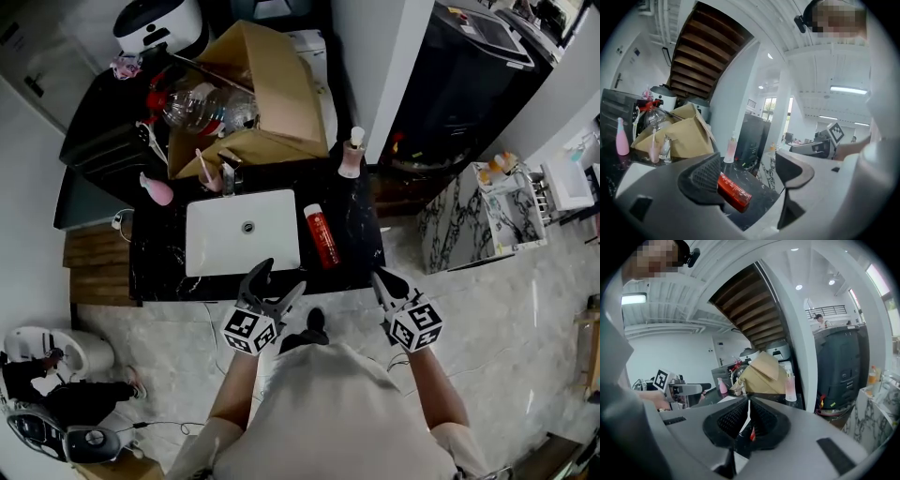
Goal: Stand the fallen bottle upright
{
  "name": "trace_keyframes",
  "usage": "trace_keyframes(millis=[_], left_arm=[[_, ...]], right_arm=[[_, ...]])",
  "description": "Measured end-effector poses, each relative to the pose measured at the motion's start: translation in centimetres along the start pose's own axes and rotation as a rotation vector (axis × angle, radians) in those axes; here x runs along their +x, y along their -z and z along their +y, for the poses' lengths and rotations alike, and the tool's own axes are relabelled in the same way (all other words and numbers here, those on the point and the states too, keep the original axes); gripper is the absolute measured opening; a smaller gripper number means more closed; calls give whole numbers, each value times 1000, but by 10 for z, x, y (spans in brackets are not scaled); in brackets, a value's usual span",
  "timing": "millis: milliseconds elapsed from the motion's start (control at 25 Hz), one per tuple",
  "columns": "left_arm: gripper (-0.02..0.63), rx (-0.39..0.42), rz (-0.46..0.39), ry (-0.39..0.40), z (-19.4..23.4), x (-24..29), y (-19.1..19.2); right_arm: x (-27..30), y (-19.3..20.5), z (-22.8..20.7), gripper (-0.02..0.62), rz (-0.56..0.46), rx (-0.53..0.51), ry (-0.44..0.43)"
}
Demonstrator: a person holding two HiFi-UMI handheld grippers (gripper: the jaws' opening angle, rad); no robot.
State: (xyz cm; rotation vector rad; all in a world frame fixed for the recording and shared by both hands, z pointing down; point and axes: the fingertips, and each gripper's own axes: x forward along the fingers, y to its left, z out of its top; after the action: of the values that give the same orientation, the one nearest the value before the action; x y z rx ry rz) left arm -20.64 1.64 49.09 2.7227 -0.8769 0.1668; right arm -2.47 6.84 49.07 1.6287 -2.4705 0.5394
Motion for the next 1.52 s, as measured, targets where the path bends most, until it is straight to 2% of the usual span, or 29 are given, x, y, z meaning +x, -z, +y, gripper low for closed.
trace_keyframes(millis=[400,760,1160,1520], left_arm=[[356,-11,18,81,44,55,-16],[356,-12,50,107,67,73,-11],[357,-33,66,83,66,75,-10],[357,-56,90,9,53,82,1]], right_arm=[[43,-25,-27,35,17,-5,68],[65,-21,-41,35,34,19,108],[65,-24,-55,35,52,34,121],[77,-20,-75,35,82,29,33]])
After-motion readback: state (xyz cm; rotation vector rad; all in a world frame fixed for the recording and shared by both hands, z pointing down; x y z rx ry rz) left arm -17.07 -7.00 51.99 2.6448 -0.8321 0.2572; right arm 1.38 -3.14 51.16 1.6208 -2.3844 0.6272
